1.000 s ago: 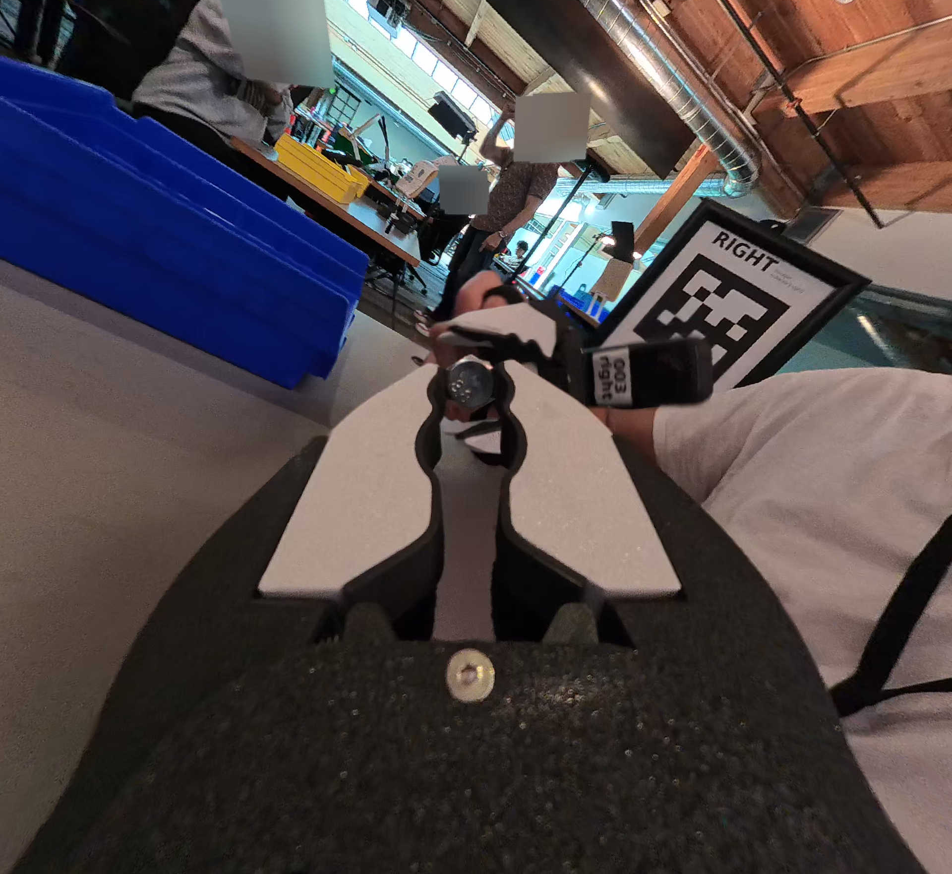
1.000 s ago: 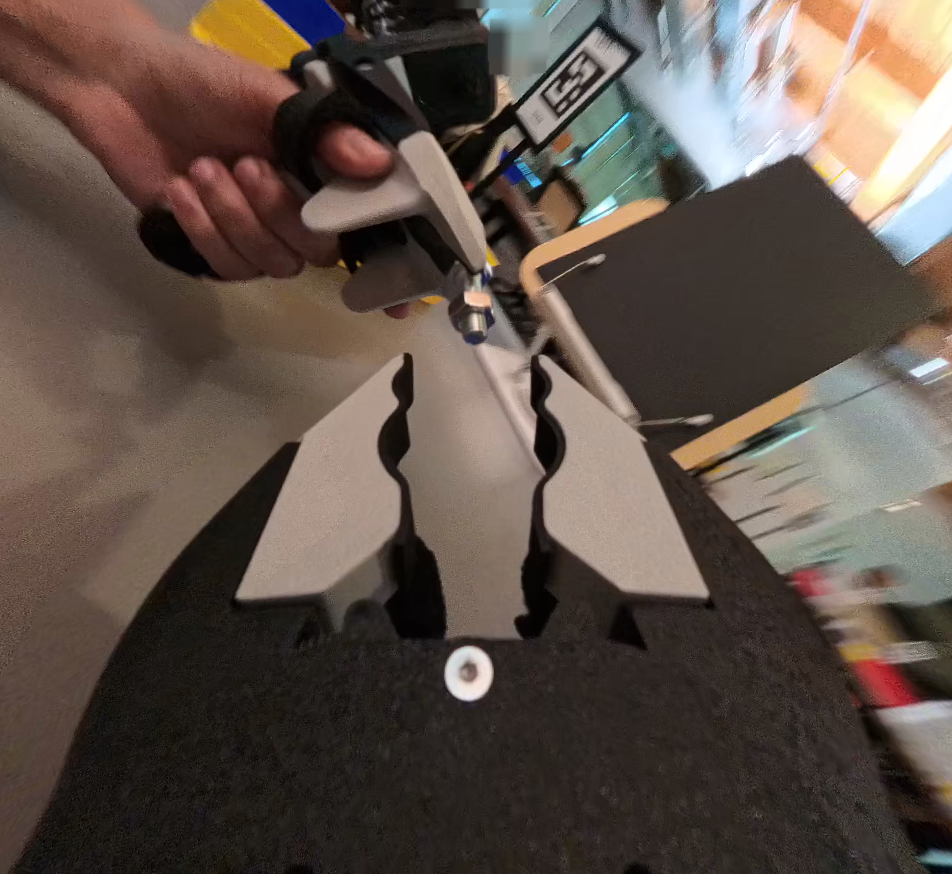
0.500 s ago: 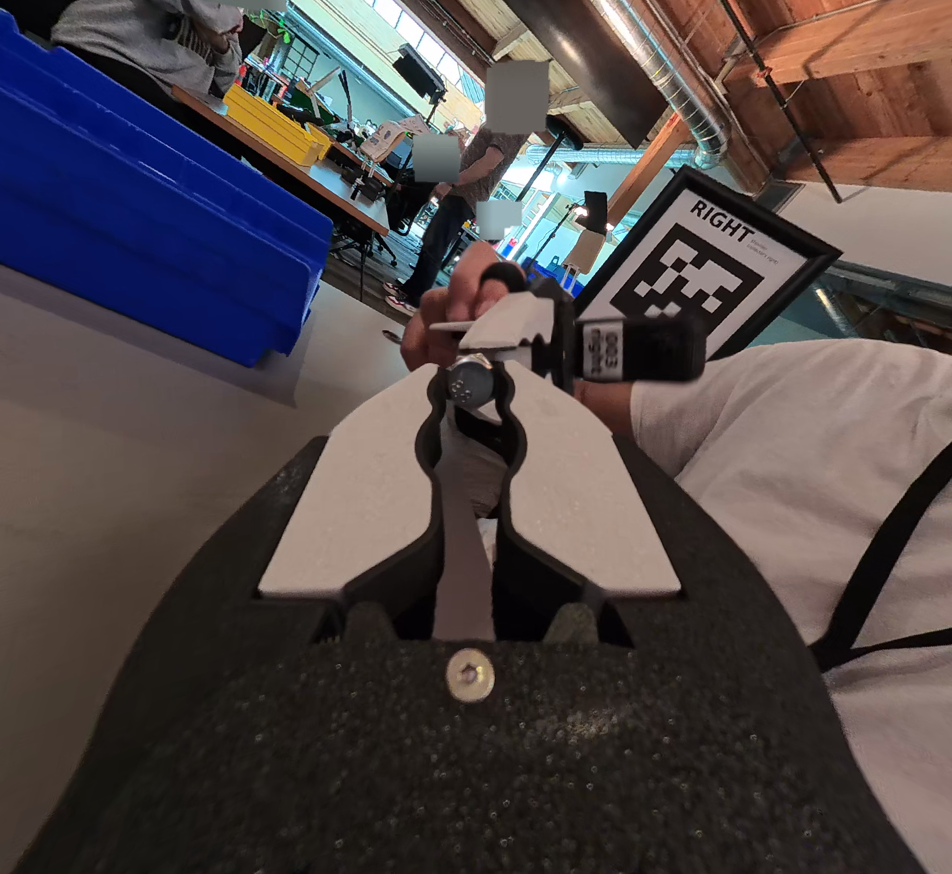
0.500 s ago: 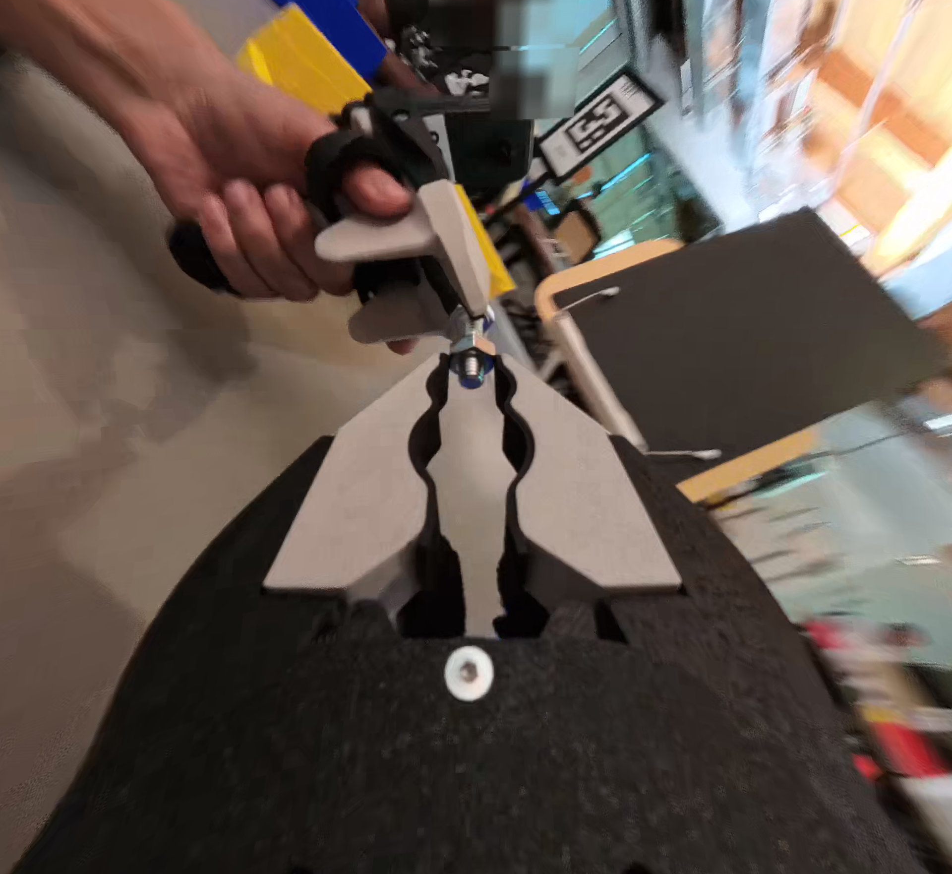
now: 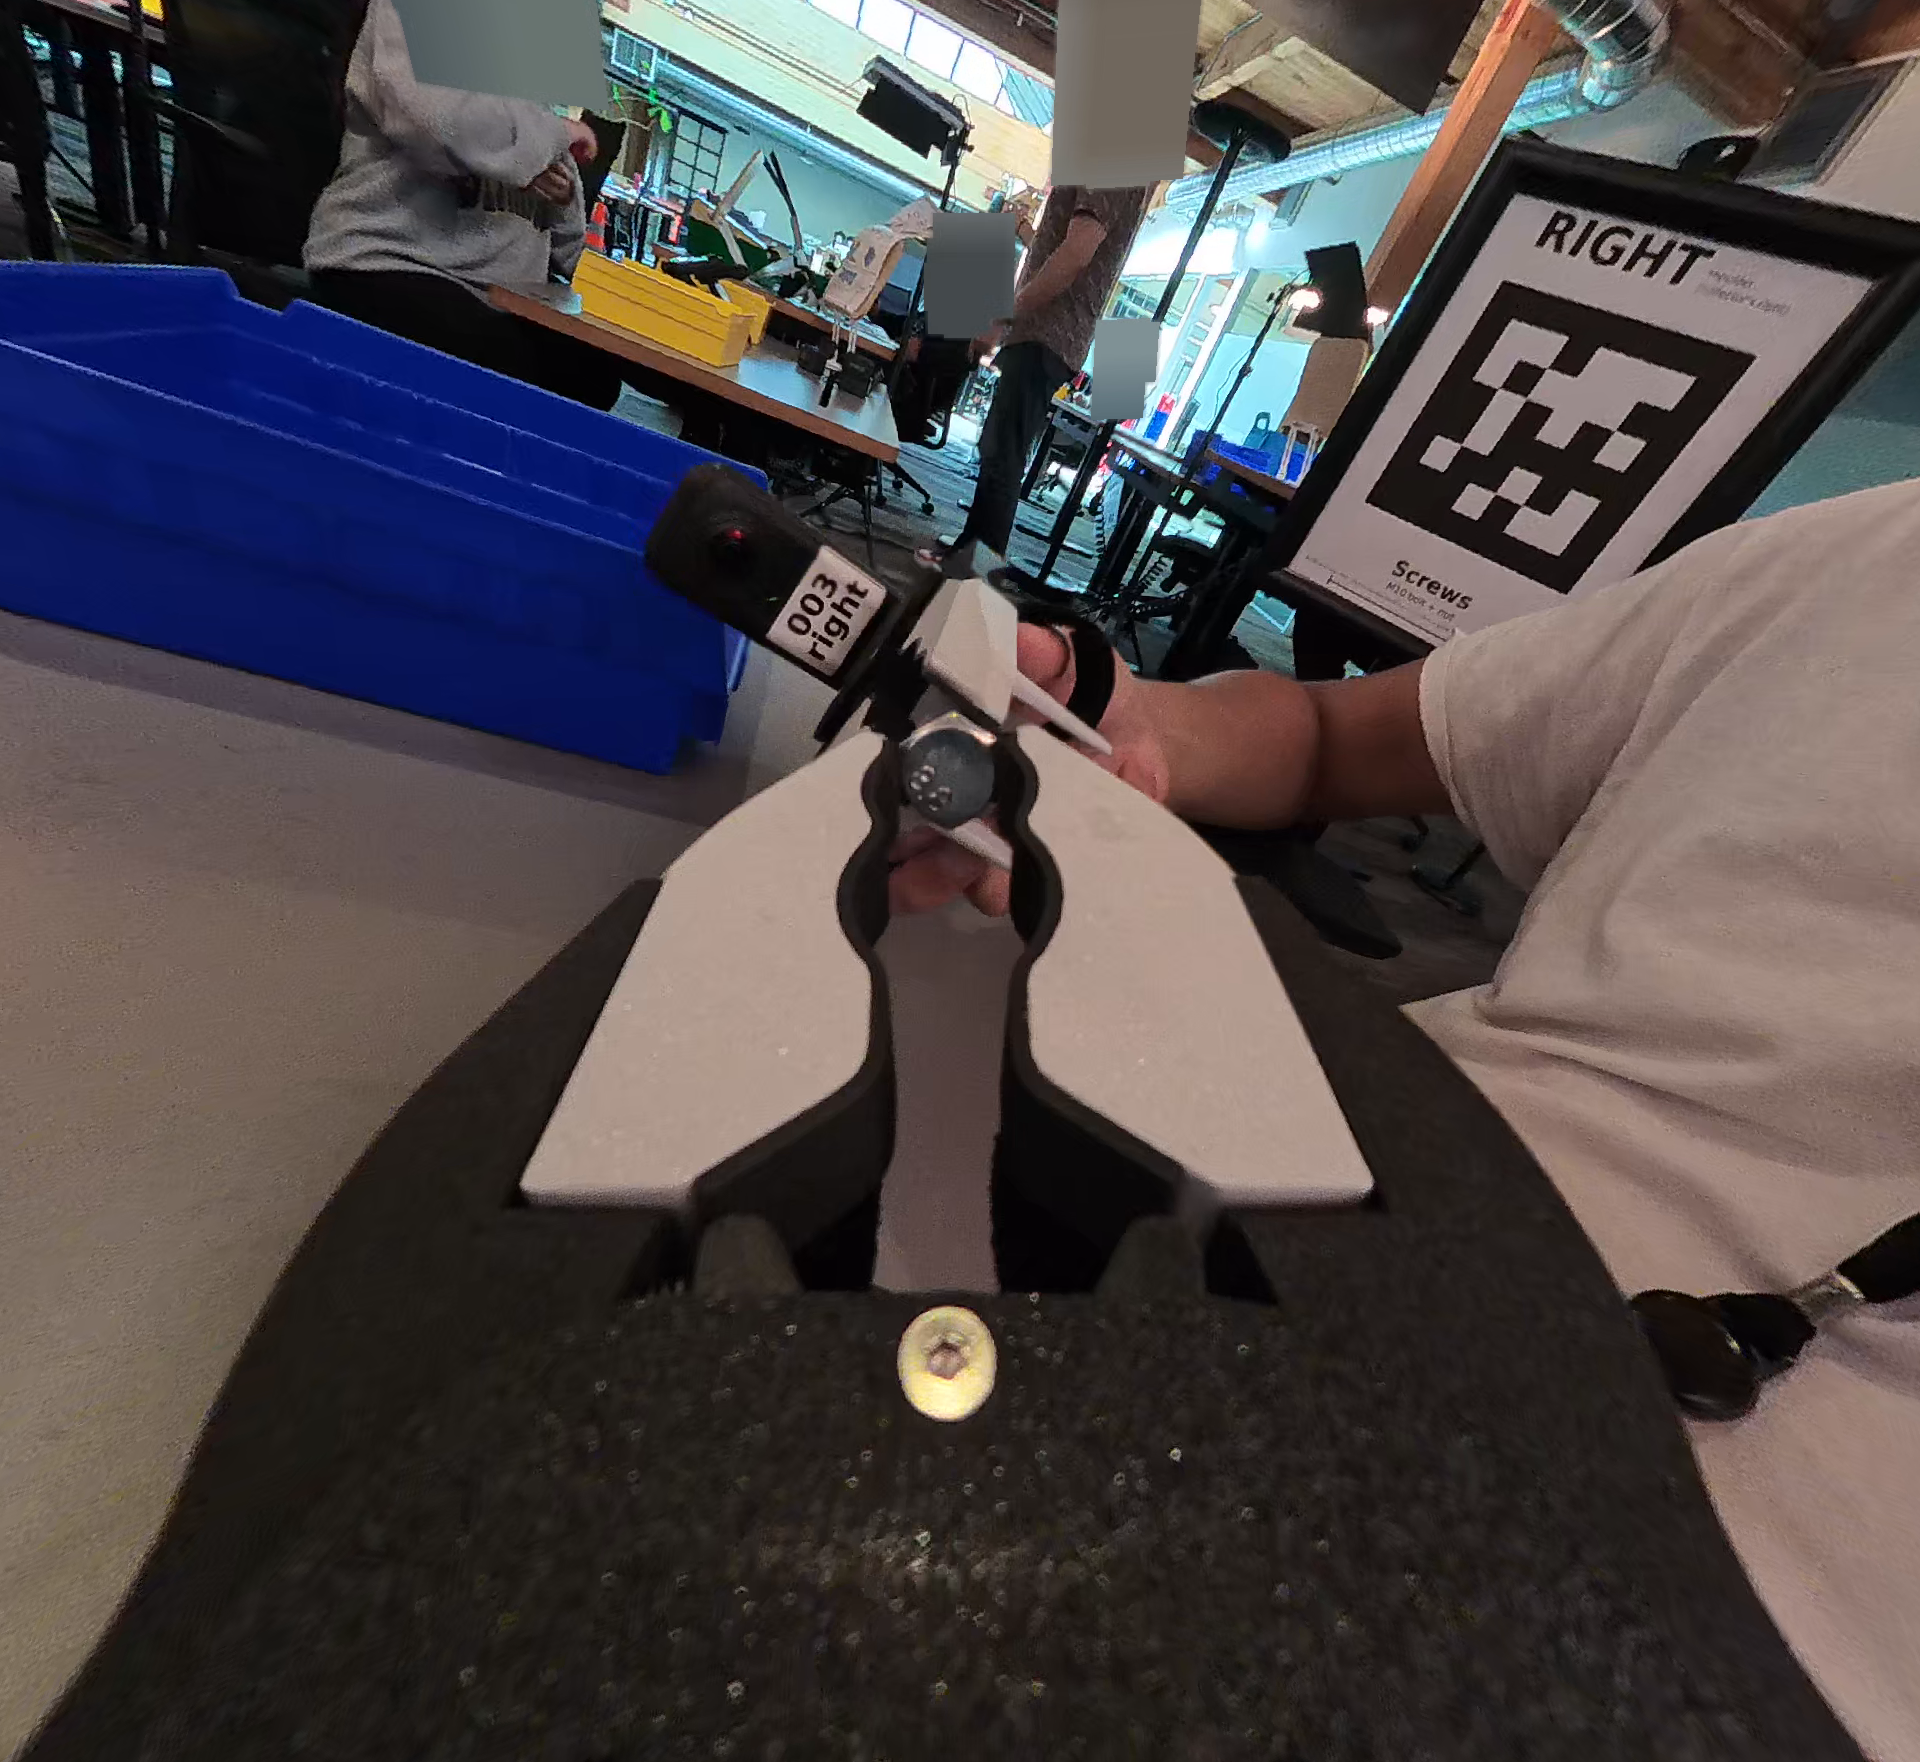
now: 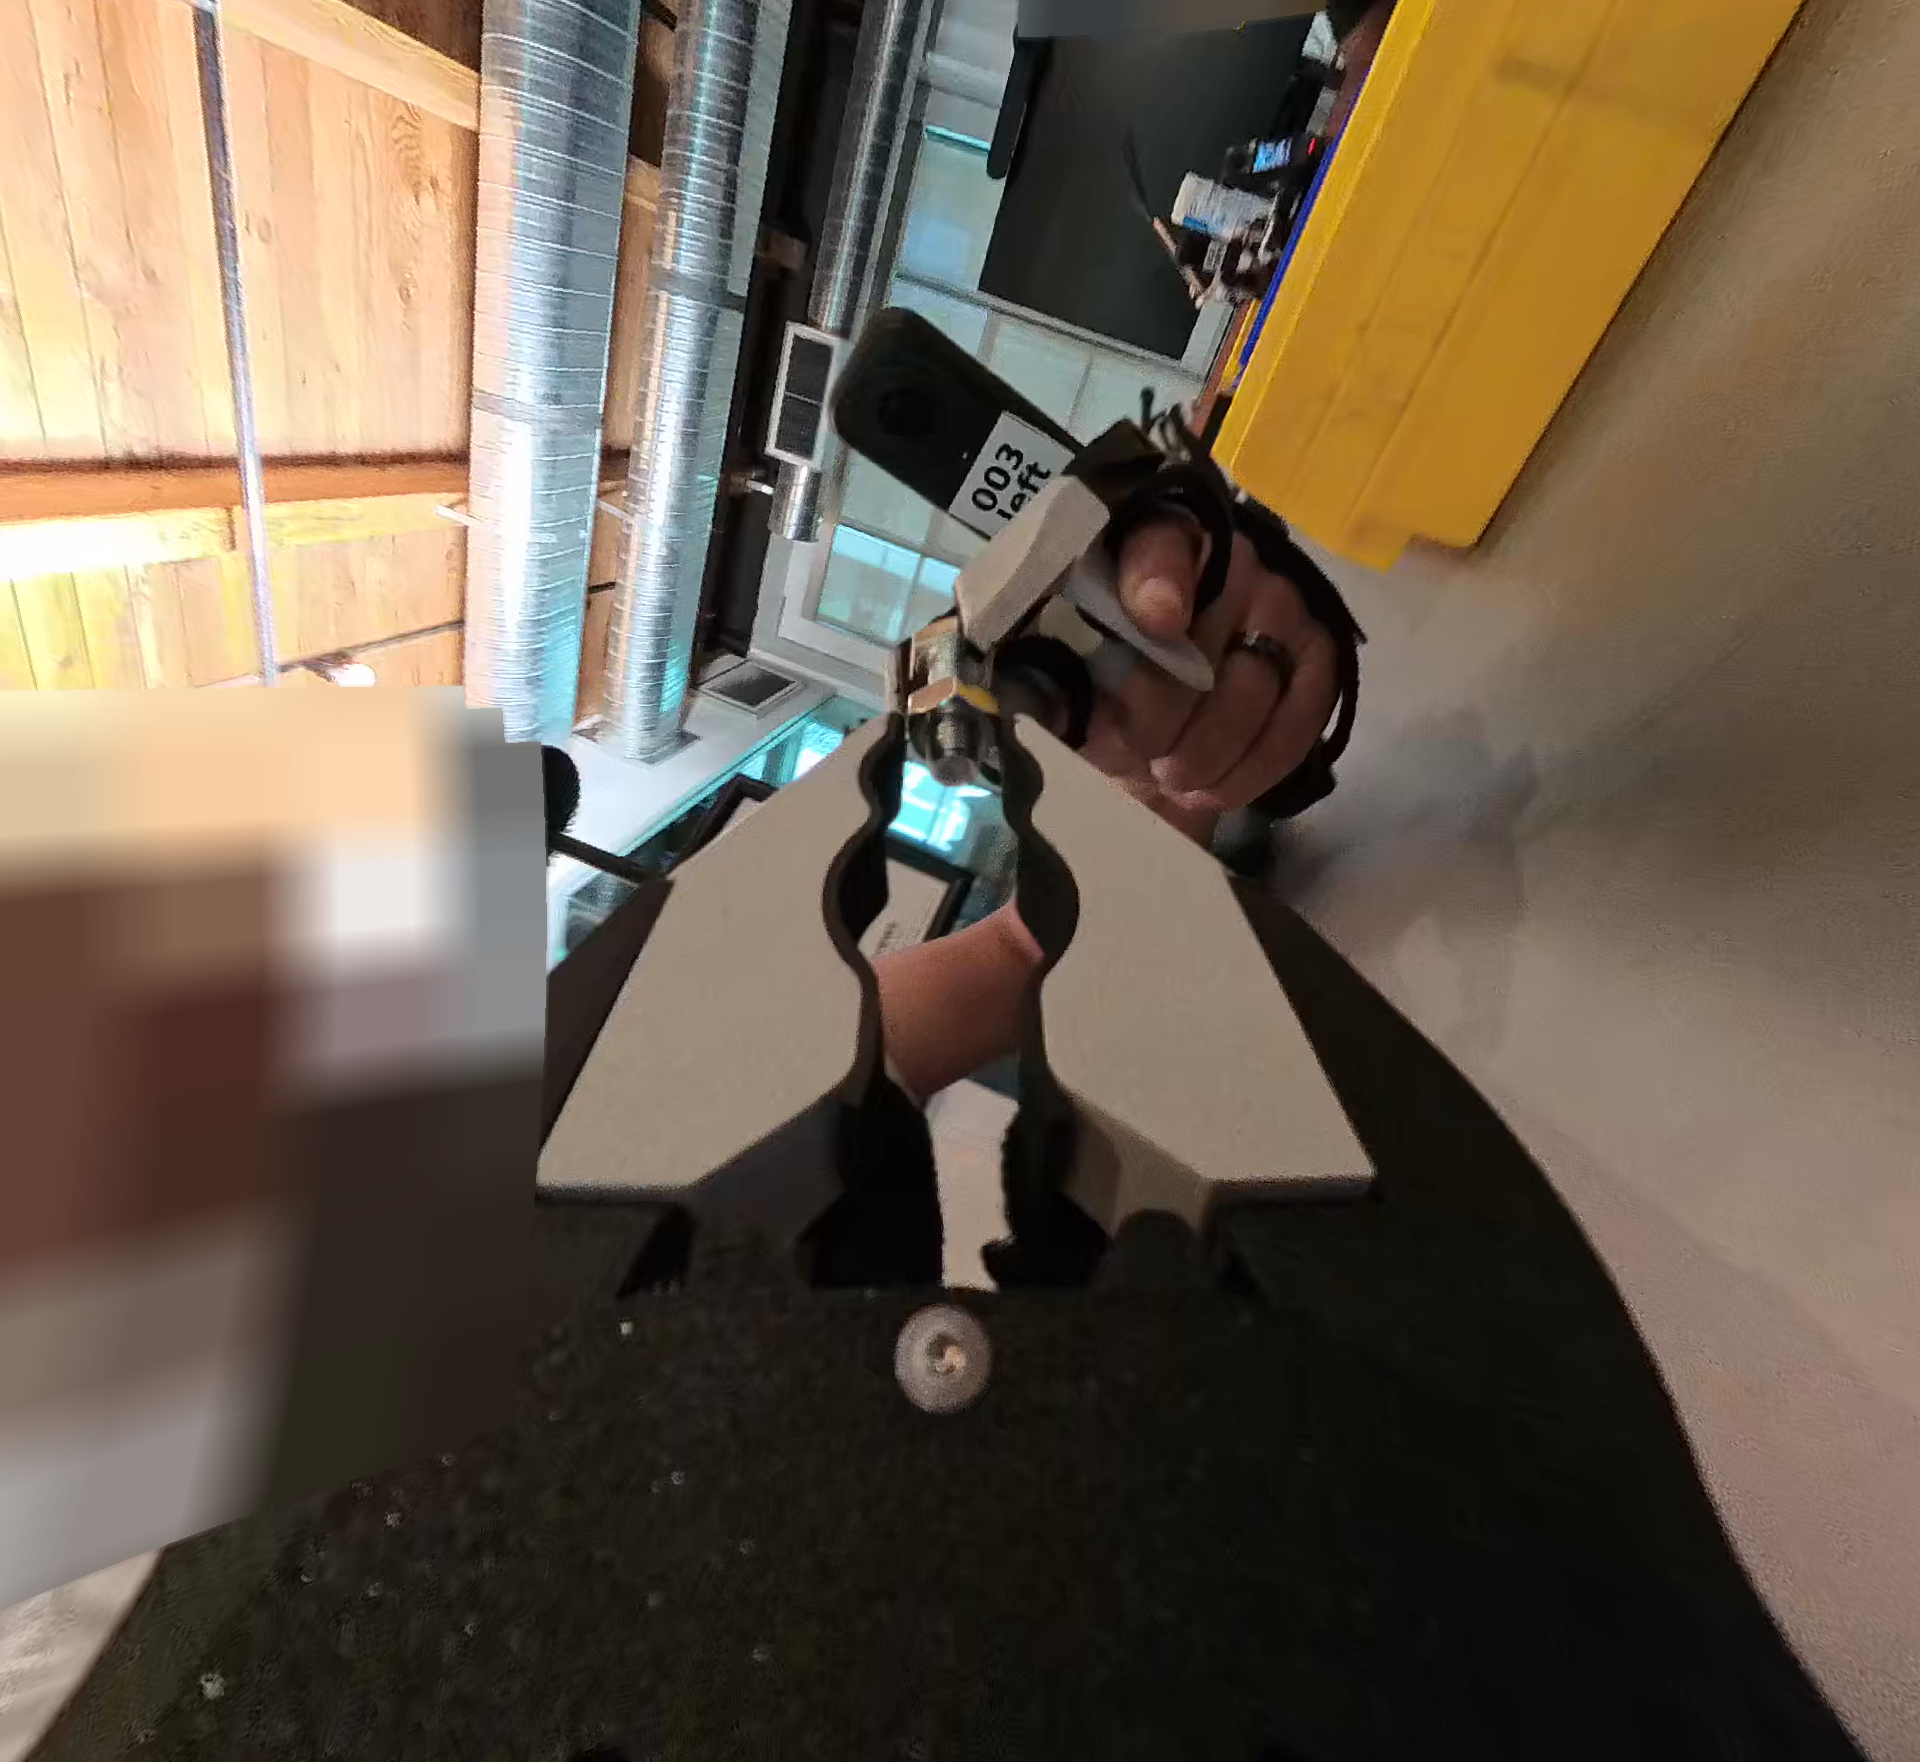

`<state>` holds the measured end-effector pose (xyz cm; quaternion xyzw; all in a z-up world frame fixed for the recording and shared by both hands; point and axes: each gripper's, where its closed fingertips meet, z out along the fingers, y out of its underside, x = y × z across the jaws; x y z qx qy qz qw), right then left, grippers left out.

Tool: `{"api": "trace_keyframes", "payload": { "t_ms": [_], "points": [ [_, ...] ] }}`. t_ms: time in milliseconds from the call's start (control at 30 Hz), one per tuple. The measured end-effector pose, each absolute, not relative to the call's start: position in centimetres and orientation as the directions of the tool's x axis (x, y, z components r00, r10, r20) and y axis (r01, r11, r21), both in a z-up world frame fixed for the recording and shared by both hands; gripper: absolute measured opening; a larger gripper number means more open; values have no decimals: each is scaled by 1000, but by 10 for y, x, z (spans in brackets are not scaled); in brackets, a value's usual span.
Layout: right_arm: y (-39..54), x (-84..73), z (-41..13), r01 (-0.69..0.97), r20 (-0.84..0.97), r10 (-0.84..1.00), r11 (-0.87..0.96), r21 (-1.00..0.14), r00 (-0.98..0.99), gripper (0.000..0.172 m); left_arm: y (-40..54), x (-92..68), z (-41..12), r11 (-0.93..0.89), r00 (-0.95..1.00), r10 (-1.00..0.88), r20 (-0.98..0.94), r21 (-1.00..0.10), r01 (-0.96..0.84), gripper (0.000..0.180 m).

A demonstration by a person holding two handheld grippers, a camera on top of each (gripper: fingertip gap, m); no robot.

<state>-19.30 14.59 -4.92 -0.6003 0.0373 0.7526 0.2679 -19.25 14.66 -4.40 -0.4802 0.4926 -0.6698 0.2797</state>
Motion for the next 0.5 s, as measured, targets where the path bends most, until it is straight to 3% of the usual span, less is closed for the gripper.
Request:
{"api": "trace_keyframes", "payload": {
  "t_ms": [67,167,233,300,333,400,500],
  "points": [
    [148,-189,-47,-466,-891,451,-800,-377,-54,31,149,-194,-41,-401,-389,-829,402,-912,-87,17],
    [152,-184,-55,-376,-744,623,-646,-664,241,49,159,-197,-34,-485,-390,-793,468,-872,-59,18],
    [155,-183,-65,-169,-462,727,-441,-881,507,50,165,-197,-33,-527,-377,-777,505,-848,-50,17],
    [159,-179,-73,159,-19,731,-173,-972,682,51,166,-195,-37,-542,-361,-769,527,-838,-69,17],
    [161,-176,-71,320,211,672,-42,-946,710,51,166,-194,-40,-549,-355,-764,539,-832,-82,17],
    [159,-171,-58,580,599,450,198,-791,663,50,163,-191,-44,-574,-357,-739,571,-811,-109,17],
    [146,-181,-53,790,868,233,361,-496,439,44,156,-187,-47,-596,-374,-707,600,-790,-142,17]
  ]
}}
